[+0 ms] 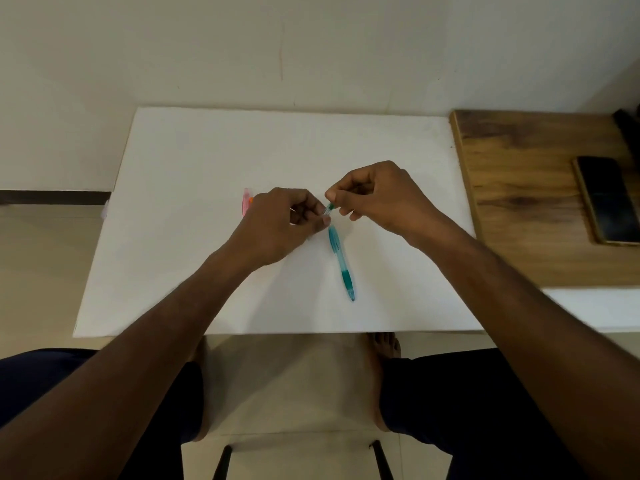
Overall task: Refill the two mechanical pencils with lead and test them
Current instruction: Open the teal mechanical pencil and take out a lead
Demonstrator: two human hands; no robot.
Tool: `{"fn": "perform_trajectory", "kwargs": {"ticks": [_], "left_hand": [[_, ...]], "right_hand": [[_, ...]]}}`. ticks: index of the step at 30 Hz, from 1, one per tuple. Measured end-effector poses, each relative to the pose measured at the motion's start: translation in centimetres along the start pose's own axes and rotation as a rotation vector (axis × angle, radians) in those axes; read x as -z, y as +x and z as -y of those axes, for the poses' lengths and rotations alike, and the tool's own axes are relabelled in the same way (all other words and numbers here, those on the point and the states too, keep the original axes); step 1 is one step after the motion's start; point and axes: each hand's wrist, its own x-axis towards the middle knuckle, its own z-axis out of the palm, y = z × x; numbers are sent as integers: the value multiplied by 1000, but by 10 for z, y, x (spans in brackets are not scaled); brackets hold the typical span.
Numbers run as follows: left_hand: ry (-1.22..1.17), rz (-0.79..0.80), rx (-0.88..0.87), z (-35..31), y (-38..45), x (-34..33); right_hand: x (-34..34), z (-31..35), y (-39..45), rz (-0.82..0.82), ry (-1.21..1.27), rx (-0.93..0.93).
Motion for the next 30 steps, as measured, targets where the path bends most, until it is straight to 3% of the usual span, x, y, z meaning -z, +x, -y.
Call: {"fn": "perform_trajectory", "kwargs": {"ticks": [6, 13, 22, 26, 30], "left_hand": [[-168, 4, -19, -2, 1, 1], [24, 9, -209, -1, 0, 1], [-239, -117, -180, -5, -1, 0], [-201, -123, -214, -5, -1, 1], [-260, -128, -113, -2, 2, 2]], "right_hand": [[3, 3, -4, -2, 191, 2], [2, 5, -3, -35, 207, 4], [2, 11, -7, 23, -75, 118], [1, 11, -9, 27, -121, 126], [24, 11, -4, -167, 41, 95]]}}
